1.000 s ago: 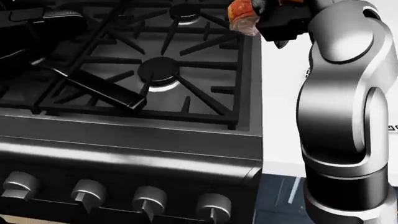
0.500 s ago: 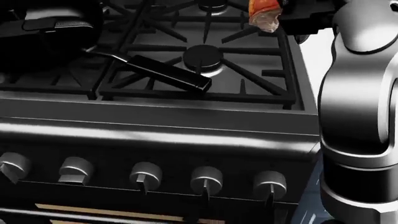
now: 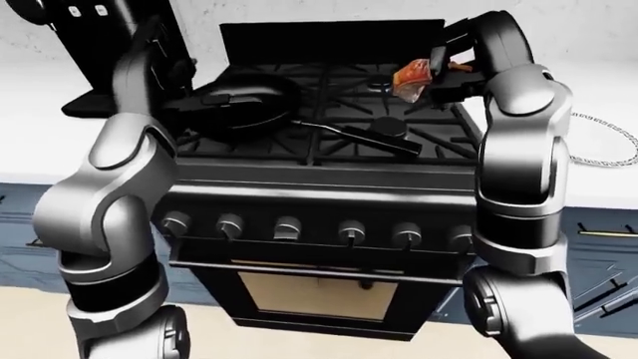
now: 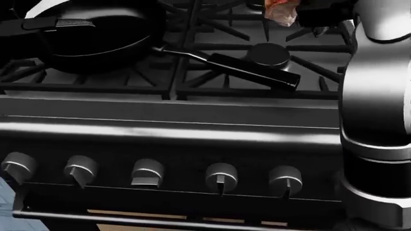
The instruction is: Pick the lamb chop from the plate and place it in the pan.
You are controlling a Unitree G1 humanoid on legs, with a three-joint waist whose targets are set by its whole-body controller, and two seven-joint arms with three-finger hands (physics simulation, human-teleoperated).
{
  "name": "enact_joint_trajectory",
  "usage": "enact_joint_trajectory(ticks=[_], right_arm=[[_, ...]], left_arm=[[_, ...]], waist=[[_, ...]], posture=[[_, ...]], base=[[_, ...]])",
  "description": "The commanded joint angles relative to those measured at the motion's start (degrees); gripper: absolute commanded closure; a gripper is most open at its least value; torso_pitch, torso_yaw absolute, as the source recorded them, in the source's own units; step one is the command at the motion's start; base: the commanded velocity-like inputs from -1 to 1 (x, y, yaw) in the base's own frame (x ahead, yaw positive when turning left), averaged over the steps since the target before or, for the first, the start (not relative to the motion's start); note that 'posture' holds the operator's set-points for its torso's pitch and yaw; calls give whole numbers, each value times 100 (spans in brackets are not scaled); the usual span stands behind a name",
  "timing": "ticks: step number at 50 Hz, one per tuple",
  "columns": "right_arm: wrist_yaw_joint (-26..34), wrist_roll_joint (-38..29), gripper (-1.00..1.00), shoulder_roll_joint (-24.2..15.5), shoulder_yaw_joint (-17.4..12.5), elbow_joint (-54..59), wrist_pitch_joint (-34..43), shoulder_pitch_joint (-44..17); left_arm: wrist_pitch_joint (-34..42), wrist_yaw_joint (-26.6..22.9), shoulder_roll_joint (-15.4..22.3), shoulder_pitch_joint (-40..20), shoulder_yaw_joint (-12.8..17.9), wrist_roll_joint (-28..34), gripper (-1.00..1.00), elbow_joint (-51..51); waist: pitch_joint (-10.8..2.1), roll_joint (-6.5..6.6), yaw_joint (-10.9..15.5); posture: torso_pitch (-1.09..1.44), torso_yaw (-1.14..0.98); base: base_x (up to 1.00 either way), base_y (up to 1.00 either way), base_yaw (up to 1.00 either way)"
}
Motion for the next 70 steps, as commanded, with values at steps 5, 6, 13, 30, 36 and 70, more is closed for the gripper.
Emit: enact_joint_trajectory(ticks=[5, 6, 13, 30, 36, 70], right_arm=[[-41, 10, 100, -69, 30, -243, -199, -272], [-25, 9, 100, -93, 21, -235, -181, -297], [-46, 65, 100, -171, -17, -84, -196, -433], [-160, 175, 100, -187, -26, -147, -187, -314], [-170, 191, 100, -200, -39, -148, -194, -314], [-231, 286, 100, -130, 24, -64, -271, -554]], left_arm=[[-230, 18, 111, -206, 151, 59, -100, -161], [-231, 16, 111, -205, 154, 55, -100, -166], [-272, 8, 108, -199, 136, 69, -100, -176], [-229, 27, 115, -194, 151, 50, -100, -220], [-215, 30, 119, -199, 159, 37, -100, -231], [-215, 31, 121, -226, 147, 45, -100, -201]], waist=[[-40, 265, 50], [-44, 386, 33], [-101, 561, 14], [-139, 50, 71], [-178, 983, 33], [-56, 289, 104]], posture=[[0, 0], [0, 0], [0, 0], [0, 0], [0, 0], [0, 0]], base=[[0, 44, 0], [0, 45, 0], [0, 44, 0], [0, 44, 0], [0, 44, 0], [0, 16, 0]])
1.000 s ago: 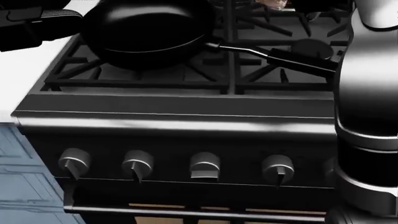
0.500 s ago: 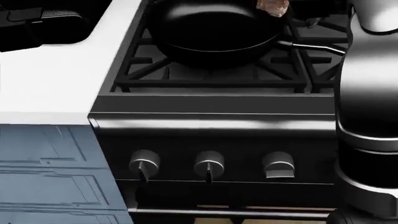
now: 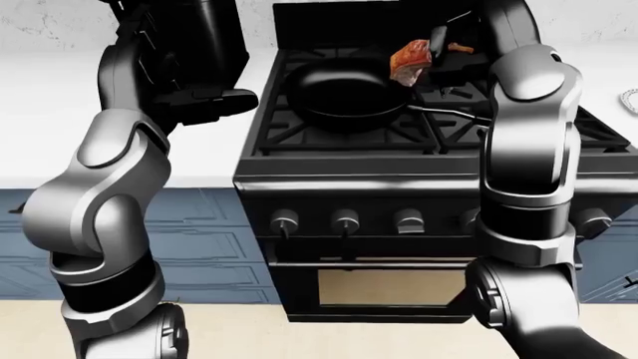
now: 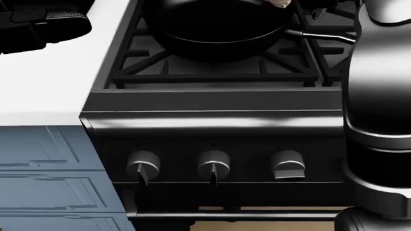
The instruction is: Pick the lamb chop from the plate and place it in the pan.
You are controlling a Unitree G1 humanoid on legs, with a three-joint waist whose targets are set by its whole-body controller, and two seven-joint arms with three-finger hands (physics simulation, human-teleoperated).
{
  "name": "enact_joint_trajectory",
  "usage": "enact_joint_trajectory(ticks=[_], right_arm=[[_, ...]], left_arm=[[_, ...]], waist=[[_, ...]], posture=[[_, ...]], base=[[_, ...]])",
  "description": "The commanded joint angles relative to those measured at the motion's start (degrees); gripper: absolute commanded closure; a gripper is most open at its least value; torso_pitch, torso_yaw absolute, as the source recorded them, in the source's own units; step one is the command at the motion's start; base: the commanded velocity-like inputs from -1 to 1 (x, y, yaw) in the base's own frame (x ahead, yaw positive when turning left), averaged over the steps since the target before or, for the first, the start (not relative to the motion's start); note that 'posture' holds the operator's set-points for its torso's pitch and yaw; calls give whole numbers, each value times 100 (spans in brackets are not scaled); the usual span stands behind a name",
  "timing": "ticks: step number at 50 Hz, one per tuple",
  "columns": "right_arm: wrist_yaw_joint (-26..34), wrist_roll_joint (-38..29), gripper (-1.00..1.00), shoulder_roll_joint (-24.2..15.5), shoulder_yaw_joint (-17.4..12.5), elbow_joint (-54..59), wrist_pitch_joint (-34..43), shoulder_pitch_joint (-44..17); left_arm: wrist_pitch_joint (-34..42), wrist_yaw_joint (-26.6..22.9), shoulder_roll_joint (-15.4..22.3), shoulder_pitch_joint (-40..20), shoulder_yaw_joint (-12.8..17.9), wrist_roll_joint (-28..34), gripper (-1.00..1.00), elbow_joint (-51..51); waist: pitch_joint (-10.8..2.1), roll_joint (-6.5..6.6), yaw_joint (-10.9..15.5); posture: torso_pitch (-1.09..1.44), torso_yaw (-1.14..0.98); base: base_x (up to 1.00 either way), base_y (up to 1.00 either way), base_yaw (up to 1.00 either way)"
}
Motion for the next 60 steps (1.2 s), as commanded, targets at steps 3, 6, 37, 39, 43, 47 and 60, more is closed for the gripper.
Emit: enact_joint_trajectory(ticks=[3, 6, 37, 39, 43, 47, 60], right_arm=[[-138, 23, 100, 38, 13, 67, -278, -405], [-196, 59, 100, 97, 41, 247, -356, -526], [-459, 264, 100, 286, 104, 819, -672, -770], [-466, 268, 100, 282, 100, 810, -677, -748], [-468, 276, 100, 274, 97, 828, -674, -769], [-480, 278, 100, 274, 98, 819, -673, -756], [-437, 176, 100, 309, 150, 715, -551, -807]], left_arm=[[-176, -16, 72, -167, 60, 17, -100, -131], [-188, -22, 68, -154, 63, 20, -100, -130], [-158, 19, 101, -170, 84, -38, -100, -145], [-166, 19, 95, -147, 79, -36, -100, -163], [-193, 6, 97, -167, 70, -22, -100, -115], [-189, 3, 96, -149, 79, -26, -100, -135], [-182, 3, 99, -149, 86, -31, -100, -140]], waist=[[-166, 21, -11], [-141, 35, -27], [-119, 416, -105], [-131, 386, -96], [-129, 245, -52], [-163, 4, 41], [123, -214, 31]], posture=[[0, 0], [0, 0], [0, 0], [0, 0], [0, 0], [0, 0], [0, 0]], base=[[1, 0, 0], [3, 0, 0], [15, 0, 0], [28, 0, 0], [26, 0, 0], [25, 0, 0], [10, 0, 0]])
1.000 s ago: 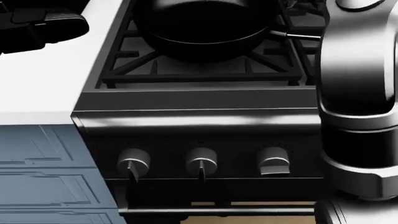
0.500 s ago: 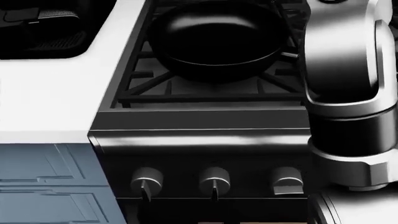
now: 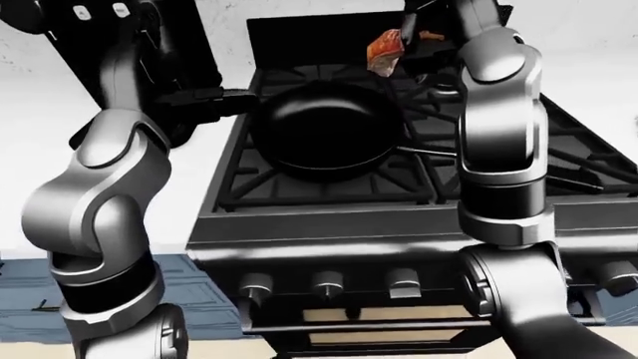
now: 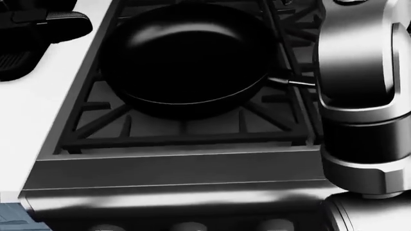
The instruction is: Pick the lamb chop from the plate and place it in the pan.
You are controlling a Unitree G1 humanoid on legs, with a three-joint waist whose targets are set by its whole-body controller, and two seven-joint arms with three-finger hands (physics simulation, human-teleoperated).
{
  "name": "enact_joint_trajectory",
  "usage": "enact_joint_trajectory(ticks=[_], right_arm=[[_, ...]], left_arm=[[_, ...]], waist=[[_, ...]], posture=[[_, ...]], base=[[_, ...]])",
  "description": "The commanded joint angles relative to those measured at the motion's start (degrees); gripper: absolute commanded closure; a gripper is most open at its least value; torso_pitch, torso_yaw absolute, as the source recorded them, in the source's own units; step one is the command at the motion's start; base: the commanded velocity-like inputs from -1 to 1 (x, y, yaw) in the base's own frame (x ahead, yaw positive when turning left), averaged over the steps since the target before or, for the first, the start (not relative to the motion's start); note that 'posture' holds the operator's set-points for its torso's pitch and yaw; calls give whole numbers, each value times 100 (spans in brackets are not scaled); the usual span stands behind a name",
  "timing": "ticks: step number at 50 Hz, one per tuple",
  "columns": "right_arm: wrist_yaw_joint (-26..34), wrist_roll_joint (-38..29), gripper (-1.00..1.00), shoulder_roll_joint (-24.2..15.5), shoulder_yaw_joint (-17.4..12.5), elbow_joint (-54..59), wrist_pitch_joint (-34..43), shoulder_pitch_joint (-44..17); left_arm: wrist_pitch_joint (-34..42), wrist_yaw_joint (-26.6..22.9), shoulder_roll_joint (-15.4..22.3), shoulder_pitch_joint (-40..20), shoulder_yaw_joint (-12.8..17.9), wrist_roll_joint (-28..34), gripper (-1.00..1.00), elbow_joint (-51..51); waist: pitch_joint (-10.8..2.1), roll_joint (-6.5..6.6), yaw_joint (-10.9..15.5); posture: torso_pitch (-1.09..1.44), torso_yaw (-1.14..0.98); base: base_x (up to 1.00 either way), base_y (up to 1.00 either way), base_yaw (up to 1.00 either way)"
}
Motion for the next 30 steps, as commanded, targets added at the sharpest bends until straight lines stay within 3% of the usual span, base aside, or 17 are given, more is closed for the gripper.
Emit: enact_joint_trajectory(ticks=[1, 2, 3, 4, 5, 6, 7, 9, 12, 16, 22, 30], right_arm=[[-22, -45, 100, -22, -2, -201, -141, -245], [-14, -53, 100, -23, 1, -207, -135, -248], [7, -63, 100, -26, 5, -228, -124, -260], [23, -70, 100, -32, 6, -232, -129, -266], [32, -75, 100, -33, 0, -238, -126, -274], [37, -78, 100, -29, 1, -243, -129, -276], [47, -94, 100, -17, 16, -262, -112, -282], [62, -117, 100, 1, 28, -264, -104, -323], [173, -202, 100, 123, 151, -452, 12, -320], [526, -460, 100, 252, 307, -830, 341, -421], [967, -846, 100, 441, 413, -1286, 642, -274], [1738, -1469, 100, 728, 585, -1912, 1095, -207]], left_arm=[[-151, 19, 88, -155, 96, 27, -100, -139], [-146, 23, 88, -156, 98, 24, -100, -145], [-132, 28, 89, -154, 101, 17, -100, -159], [-120, 34, 89, -153, 104, 11, -100, -172], [-113, 39, 87, -150, 103, 7, -100, -183], [-125, 38, 87, -161, 95, 13, -100, -160], [-116, 41, 86, -150, 101, 7, -100, -179], [-117, 46, 85, -137, 103, 3, -100, -190], [-140, 38, 87, -133, 96, 9, -100, -169], [-164, 24, 97, -131, 97, 14, -100, -145], [-183, 12, 97, -134, 92, 29, -100, -117], [-134, 35, 100, -131, 112, 2, -100, -170]], waist=[[-221, -9, 50], [-401, 70, 98], [-451, 157, 107], [-469, 271, 95], [-398, 425, 39], [-411, 455, -51], [-379, 334, -42], [-446, 309, -50], [-425, 286, -36], [-339, 94, 4], [-421, 160, 24], [-397, 197, -20]], posture=[[0, 0], [0, 0], [0, 0], [0, 0], [0, 0], [0, 0], [0, 0], [0, 0], [0, 0], [0, 0], [0, 0], [0, 0]], base=[[-33, 0, 0], [-38, 0, 0], [-34, 0, 0], [-6, 0, 0], [0, 0, 0], [0, 0, 0], [0, 0, 0], [0, 0, 0], [0, 0, 0], [0, 0, 0], [0, 0, 0], [0, 0, 0]])
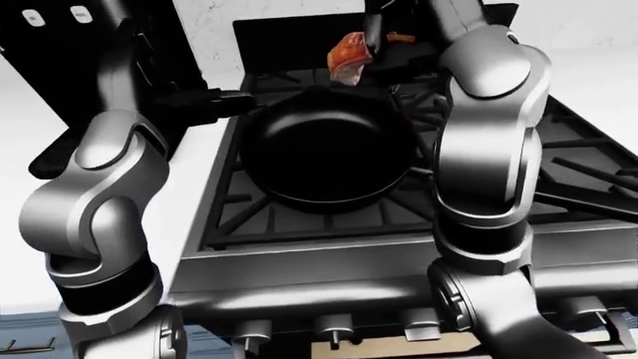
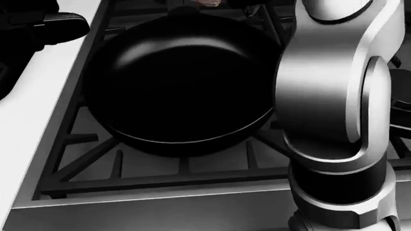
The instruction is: Pick the lamb chop from the plate and place it in the pan.
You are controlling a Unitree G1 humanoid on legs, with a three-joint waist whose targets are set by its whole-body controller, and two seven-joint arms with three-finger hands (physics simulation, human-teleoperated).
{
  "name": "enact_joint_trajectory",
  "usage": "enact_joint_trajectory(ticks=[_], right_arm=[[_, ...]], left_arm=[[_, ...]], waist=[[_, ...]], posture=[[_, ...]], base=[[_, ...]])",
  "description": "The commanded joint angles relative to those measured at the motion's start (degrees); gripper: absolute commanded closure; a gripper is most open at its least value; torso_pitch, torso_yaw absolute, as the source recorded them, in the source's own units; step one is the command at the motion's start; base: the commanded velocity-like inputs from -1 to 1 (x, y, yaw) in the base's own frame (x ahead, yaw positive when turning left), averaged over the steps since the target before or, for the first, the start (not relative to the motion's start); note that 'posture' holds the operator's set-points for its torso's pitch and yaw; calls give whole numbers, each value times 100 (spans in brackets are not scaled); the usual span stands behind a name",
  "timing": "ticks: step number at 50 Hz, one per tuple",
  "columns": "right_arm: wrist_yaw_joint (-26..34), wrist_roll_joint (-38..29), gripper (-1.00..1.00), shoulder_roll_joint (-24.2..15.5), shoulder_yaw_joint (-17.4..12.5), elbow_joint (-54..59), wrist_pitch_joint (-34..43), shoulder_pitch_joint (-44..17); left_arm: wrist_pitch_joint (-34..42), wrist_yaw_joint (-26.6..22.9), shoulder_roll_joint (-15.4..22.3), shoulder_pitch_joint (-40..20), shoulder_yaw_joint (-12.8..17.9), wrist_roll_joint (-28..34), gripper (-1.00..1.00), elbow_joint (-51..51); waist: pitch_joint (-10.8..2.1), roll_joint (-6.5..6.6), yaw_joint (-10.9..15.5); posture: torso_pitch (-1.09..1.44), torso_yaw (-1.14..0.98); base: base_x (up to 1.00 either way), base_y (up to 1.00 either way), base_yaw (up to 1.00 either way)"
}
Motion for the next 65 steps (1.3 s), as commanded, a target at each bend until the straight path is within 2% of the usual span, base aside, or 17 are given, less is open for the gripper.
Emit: enact_joint_trajectory(ticks=[1, 12, 17, 23, 30, 40, 65], right_arm=[[233, -216, 100, 46, -4, -242, -1, -238], [1203, -589, 100, 95, 27, -516, 306, -321], [1455, -643, 100, 119, -38, -547, 309, -307], [1824, -811, 100, 137, 20, -708, 491, -321], [2033, -1012, 100, 255, 74, -869, 409, 27], [1735, -732, 100, 423, -36, -657, 115, 356], [351, 953, 100, 167, -271, 32, -408, 504]], left_arm=[[-180, -1, 77, -172, 67, 12, -100, -153], [-164, 15, 83, -173, 77, -6, -100, -165], [-149, 25, 86, -176, 79, -16, -100, -174], [-128, 38, 94, -171, 88, -35, -100, -192], [-126, 46, 107, -163, 93, -51, -100, -204], [-151, 47, 117, -215, 75, -44, -100, -131], [-191, 22, 83, -198, 54, 15, -100, -102]], waist=[[-188, 11, 4], [-139, 34, -46], [-128, 52, -66], [-122, 75, -84], [-125, 90, -92], [-163, 109, -81], [-232, 47, -28]], posture=[[0, 0], [0, 0], [0, 0], [0, 0], [0, 0], [0, 0], [0, 0]], base=[[0, 0, 0], [0, 0, 0], [0, 0, 0], [0, 0, 0], [0, 0, 0], [0, 0, 0], [0, 0, 0]])
